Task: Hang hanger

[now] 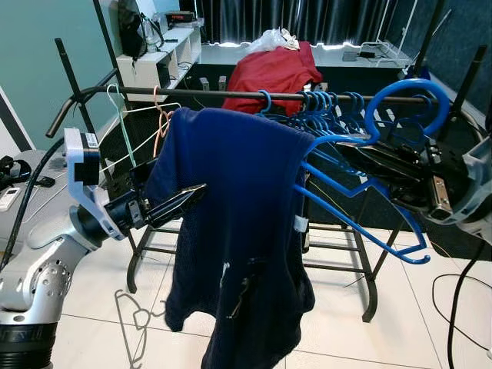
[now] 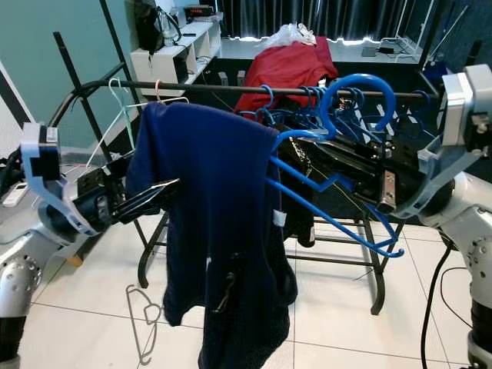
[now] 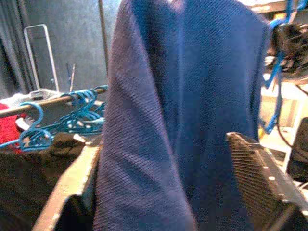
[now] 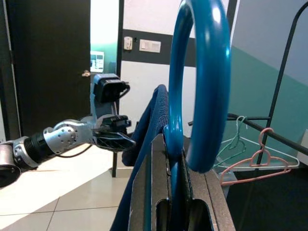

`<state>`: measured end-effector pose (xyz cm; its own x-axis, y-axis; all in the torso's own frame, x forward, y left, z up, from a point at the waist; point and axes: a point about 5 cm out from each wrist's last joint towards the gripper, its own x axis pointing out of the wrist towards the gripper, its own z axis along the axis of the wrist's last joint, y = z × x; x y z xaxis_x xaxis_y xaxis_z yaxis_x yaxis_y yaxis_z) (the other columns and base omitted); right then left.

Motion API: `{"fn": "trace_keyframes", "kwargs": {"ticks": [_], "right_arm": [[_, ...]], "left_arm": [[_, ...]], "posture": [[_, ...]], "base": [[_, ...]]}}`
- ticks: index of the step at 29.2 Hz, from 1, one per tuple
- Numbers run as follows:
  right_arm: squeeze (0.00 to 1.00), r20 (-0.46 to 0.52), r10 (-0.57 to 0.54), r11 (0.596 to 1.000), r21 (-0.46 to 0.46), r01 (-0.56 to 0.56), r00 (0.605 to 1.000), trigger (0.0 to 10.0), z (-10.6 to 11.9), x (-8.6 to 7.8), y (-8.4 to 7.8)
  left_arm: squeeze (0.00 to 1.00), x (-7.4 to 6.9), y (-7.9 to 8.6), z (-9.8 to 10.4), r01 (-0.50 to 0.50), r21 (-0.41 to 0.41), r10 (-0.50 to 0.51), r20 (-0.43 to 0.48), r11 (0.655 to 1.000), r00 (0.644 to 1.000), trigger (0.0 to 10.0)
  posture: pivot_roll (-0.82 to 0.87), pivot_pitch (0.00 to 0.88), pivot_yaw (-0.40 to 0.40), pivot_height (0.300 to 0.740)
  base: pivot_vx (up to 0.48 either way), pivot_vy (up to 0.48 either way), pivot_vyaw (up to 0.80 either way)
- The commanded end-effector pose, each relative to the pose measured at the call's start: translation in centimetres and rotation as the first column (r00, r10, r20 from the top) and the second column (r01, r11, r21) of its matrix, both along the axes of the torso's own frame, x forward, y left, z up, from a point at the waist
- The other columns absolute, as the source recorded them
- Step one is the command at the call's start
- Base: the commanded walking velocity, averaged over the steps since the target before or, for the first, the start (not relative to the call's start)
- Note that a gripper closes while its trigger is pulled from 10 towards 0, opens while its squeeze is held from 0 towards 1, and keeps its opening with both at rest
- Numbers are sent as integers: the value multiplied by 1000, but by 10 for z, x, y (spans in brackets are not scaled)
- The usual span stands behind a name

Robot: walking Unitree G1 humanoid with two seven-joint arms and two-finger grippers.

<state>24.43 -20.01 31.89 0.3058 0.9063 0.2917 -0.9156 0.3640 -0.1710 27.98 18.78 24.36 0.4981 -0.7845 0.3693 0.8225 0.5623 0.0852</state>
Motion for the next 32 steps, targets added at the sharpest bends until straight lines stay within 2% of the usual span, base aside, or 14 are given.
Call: {"fn": "trace_keyframes", "kwargs": {"ticks": [1, 12, 14, 18, 21, 23, 24, 25, 26, 27, 29, 30, 31, 32], "right_arm": [[0, 56, 9, 1000, 15, -10, 998, 0, 12, -6, 0], [0, 57, 4, 1000, 23, -5, 998, 0, 12, -5, 0], [0, 54, 4, 1000, 23, -5, 999, 0, 11, -5, -1], [0, 21, -33, 999, -4, 33, 999, 0, 3, -2, -5], [0, 13, -43, 999, -15, 43, 999, 0, 1, -1, -6], [0, -67, -146, 978, -158, 134, 987, 0, -26, 9, -12], [0, -67, -146, 978, -158, 134, 987, 0, -26, 9, -12], [0, -127, -229, 941, -281, 187, 965, 0, -51, 15, -18], [0, -127, -229, 941, -281, 187, 965, 0, -51, 15, -18], [0, -186, -340, 878, -414, 240, 922, 0, -82, 21, -28], [0, -247, -490, 752, -605, 262, 836, 0, -128, 23, -42], [0, -258, -523, 715, -651, 254, 812, 0, -140, 22, -45], [0, -258, -523, 715, -651, 254, 812, 0, -140, 22, -45], [0, -292, -530, 702, -677, 219, 796, 0, -153, 17, -43]], "left_arm": [[0, 5, -3, -5, -20, 14, 20, -30, 1000, 999, 0], [0, 8, 0, -8, -62, 50, 64, -39, 997, 997, 0], [0, 11, 3, -6, -100, 51, 101, -31, 994, 994, 0], [0, 25, 32, 15, -302, -9, 303, 35, 953, 952, 0], [0, 26, 36, 20, -326, -20, 327, 48, 945, 944, 0], [0, 30, 59, 39, -434, -104, 442, 76, 895, 894, 0], [0, 30, 59, 39, -434, -104, 442, 76, 895, 894, 0], [0, 30, 75, 49, -494, -165, 511, 74, 853, 857, 0], [0, 30, 75, 49, -494, -165, 511, 74, 853, 857, 0], [0, 29, 93, 57, -562, -225, 587, 58, 796, 808, 0], [0, 25, 118, 63, -637, -317, 673, 9, 703, 739, 0], [0, 24, 124, 63, -654, -342, 693, -11, 675, 721, 0], [0, 24, 124, 63, -654, -342, 693, -11, 675, 721, 0], [0, 23, 128, 59, -672, -354, 708, -39, 650, 705, 0]], "posture": [[-80, 5, 28, 740], [-80, 6, 29, 740], [-81, 7, 28, 740], [-81, 9, 28, 740], [-81, 9, 28, 740], [-82, 11, 27, 740], [-82, 11, 27, 740], [-82, 12, 26, 740], [-82, 12, 26, 740], [-78, 13, 25, 740], [-73, 15, 24, 740], [-73, 15, 24, 740], [-73, 15, 24, 740], [-68, 15, 23, 740]], "base": [[0, 0, 0], [0, 0, 0], [0, 0, 0], [0, 0, 0], [0, 0, 0], [0, 0, 0], [0, 0, 0], [0, 0, 0], [0, 0, 0], [0, 0, 0], [0, 0, 0], [0, 0, 0], [0, 0, 0], [0, 0, 0]]}}
